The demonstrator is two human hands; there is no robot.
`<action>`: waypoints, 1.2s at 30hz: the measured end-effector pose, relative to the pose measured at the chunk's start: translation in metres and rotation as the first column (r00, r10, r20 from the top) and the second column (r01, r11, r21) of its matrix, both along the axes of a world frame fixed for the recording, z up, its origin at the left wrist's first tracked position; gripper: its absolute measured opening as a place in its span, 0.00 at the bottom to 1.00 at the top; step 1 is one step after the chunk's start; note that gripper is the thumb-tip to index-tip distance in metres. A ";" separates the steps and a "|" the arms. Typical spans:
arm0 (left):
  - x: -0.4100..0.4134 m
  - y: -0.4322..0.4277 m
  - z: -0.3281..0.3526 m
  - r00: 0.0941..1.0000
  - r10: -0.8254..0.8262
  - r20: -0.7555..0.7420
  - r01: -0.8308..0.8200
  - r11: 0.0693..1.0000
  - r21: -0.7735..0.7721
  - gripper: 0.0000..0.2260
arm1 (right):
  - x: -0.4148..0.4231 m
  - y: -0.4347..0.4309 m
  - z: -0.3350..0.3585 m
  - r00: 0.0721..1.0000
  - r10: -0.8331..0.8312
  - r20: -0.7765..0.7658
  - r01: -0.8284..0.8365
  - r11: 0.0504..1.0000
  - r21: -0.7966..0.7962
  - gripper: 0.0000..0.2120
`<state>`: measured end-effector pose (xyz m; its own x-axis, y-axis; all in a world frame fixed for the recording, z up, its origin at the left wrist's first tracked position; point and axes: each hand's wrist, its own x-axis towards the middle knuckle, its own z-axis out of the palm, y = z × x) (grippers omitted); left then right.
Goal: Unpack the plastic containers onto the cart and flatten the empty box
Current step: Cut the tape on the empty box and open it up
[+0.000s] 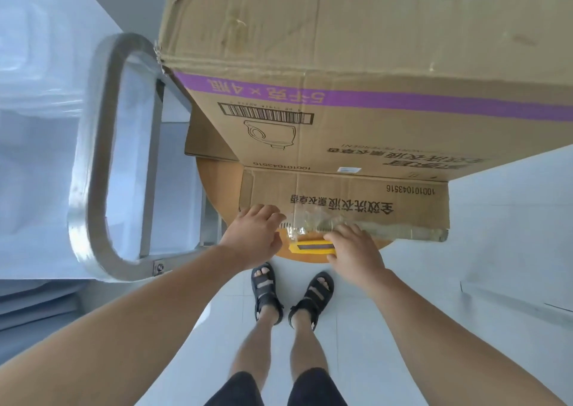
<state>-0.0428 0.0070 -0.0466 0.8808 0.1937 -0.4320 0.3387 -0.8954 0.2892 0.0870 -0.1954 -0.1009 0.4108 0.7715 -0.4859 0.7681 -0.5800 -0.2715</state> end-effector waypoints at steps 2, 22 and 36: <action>0.000 -0.004 -0.009 0.992 0.026 -0.121 -0.026 1.000 0.006 0.21 | -0.001 -0.001 -0.007 1.000 0.013 0.021 -0.013 1.000 0.000 0.16; 0.018 0.016 0.120 0.907 0.380 -0.180 -0.417 0.867 -0.272 0.16 | 0.020 -0.014 0.161 0.693 -0.430 -0.579 0.510 0.860 -0.030 0.10; 0.075 -0.001 0.291 0.745 0.666 0.031 -0.288 0.364 -0.886 0.15 | 0.030 0.033 0.344 0.445 -0.095 -0.891 0.726 0.621 0.296 0.12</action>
